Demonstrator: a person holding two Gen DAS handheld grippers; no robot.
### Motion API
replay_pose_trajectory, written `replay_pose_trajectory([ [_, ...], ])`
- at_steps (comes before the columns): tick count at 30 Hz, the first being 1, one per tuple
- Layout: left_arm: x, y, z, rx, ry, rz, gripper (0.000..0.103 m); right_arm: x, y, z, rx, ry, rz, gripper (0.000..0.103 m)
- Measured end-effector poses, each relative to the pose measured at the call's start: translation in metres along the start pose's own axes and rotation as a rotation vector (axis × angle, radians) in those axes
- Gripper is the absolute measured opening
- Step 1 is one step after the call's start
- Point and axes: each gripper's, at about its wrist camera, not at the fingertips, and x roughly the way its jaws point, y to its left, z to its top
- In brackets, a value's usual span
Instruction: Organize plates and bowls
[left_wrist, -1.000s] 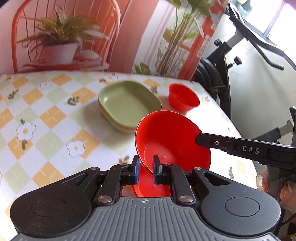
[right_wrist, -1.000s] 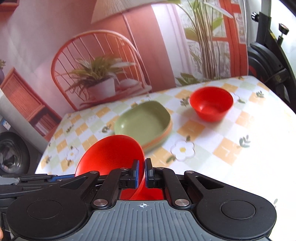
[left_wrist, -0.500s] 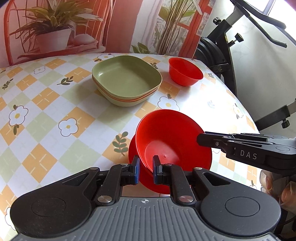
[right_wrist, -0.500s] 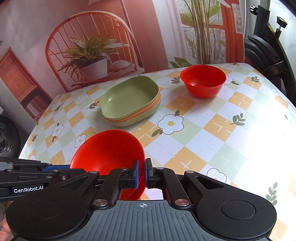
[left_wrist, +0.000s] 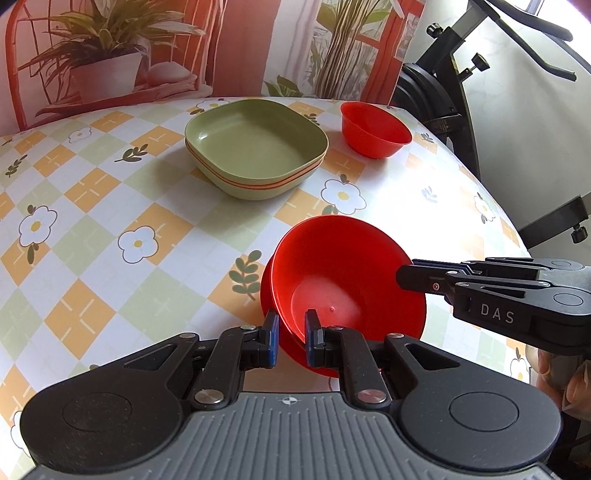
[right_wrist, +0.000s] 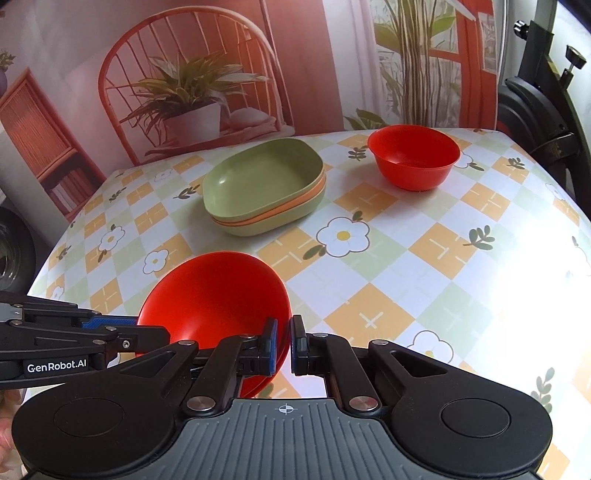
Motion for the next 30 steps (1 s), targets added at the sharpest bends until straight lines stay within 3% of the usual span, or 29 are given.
replay_pose_trajectory([
  [12,0.0019,-0.0025,0.0008,0.035,-0.007,0.012,0.015,0.0039,-0.0008,-0.0020,-0.004,0.014,-0.003,0.007],
  [30,0.0027,-0.0036,0.0020,0.064,-0.007,0.020,0.025,0.0047,-0.0021,-0.0043,0.000,0.017,-0.003,0.009],
])
